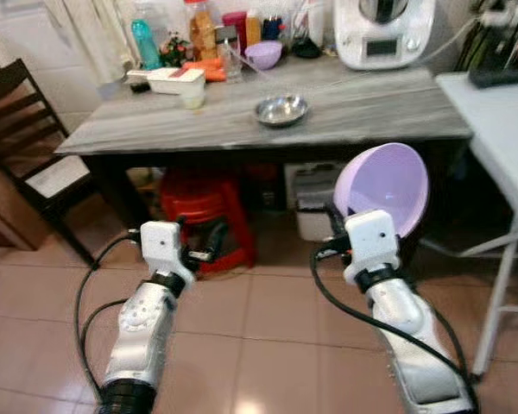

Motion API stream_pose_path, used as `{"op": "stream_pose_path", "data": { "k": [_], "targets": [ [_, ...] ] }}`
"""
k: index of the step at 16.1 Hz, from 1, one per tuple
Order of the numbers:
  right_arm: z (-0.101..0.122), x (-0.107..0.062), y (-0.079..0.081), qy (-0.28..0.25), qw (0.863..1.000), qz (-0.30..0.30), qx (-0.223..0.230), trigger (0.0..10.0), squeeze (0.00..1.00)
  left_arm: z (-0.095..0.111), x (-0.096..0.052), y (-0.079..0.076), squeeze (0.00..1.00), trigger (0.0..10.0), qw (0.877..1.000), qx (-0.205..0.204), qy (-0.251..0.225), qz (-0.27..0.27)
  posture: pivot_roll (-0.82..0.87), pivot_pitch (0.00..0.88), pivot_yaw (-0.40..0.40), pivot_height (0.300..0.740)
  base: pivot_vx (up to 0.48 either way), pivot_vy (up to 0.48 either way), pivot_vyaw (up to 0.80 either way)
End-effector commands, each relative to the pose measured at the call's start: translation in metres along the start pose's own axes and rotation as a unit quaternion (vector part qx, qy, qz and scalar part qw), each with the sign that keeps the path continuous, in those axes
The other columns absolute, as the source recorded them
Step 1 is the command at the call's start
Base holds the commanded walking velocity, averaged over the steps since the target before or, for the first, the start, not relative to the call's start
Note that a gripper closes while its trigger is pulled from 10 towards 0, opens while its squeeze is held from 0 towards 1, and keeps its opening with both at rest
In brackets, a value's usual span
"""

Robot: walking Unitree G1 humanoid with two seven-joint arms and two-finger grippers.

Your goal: Setting the table

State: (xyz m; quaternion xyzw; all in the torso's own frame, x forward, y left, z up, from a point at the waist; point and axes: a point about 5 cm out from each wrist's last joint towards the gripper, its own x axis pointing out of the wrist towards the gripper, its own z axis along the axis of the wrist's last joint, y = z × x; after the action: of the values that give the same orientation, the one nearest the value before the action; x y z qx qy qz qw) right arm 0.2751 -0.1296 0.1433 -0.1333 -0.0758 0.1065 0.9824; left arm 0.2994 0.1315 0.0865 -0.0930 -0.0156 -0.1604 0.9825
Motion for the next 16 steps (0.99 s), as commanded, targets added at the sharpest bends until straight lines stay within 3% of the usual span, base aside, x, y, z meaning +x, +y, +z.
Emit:
{"op": "stream_pose_path", "data": {
  "k": [1, 6, 16],
  "targets": [
    [0.0063, 0.0026, 0.0006, -0.014, 1.000, -0.001, 0.004, 10.0, 0.00, 0.0045, -0.0001, 0.0040, 0.00, 10.0, 1.000, 0.019, -0.006, 0.001, -0.15, 0.000, 0.132, 0.740, 0.000, 0.000, 0.00],
    [0.0056, 0.0033, 0.0012, -0.015, 1.000, 0.001, 0.000, 10.0, 0.00, 0.0071, -0.0001, 0.0047, 0.00, 10.0, 1.000, 0.023, -0.013, -0.007, -0.15, 0.000, 0.132, 0.740, 0.000, 0.000, 0.00],
    [0.0076, 0.0059, 0.0018, -0.025, 1.000, 0.006, -0.005, 10.0, 0.00, 0.0065, 0.0014, 0.0026, 0.00, 10.0, 0.999, 0.024, -0.015, -0.019, -0.15, 0.000, 0.132, 0.740, 0.310, 0.000, 0.00]
  ]
}}
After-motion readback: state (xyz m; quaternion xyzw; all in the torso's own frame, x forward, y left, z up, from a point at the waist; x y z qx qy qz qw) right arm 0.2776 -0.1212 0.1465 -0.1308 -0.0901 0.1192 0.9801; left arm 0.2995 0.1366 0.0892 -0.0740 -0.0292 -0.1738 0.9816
